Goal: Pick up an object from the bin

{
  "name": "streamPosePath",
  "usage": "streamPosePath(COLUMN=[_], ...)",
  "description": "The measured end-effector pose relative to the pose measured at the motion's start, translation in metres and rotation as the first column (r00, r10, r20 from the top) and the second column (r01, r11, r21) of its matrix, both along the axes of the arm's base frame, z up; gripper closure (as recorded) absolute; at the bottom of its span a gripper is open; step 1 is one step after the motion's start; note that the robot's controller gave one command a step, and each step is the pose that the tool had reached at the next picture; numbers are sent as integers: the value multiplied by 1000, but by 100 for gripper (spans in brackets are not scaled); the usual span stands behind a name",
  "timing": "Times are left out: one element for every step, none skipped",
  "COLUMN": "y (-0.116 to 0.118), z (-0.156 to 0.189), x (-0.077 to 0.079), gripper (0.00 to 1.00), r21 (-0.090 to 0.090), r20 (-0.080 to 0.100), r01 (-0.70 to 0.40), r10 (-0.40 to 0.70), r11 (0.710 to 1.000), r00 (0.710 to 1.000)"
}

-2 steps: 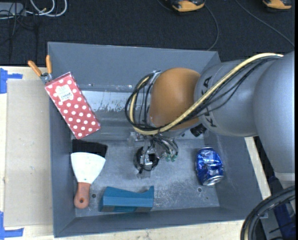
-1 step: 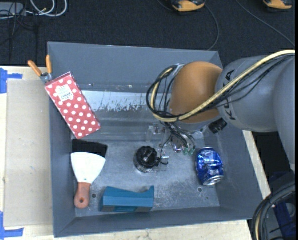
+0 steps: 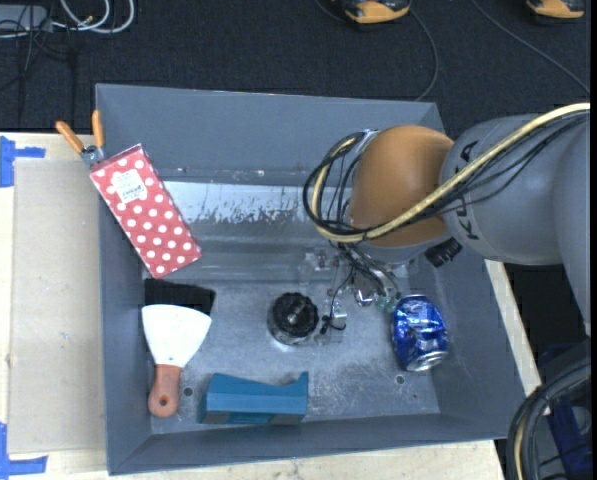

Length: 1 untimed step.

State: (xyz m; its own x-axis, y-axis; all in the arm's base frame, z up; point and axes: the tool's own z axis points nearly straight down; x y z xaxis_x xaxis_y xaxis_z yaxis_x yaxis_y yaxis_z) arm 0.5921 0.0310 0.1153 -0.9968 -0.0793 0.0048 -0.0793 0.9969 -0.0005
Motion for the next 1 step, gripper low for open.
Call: streamPosePath(y=[17], z=[-45], x=[-11], gripper=[0], r21=[1], r20=[0], r01=[114], r10=[-114], r11=[993], r00=[993])
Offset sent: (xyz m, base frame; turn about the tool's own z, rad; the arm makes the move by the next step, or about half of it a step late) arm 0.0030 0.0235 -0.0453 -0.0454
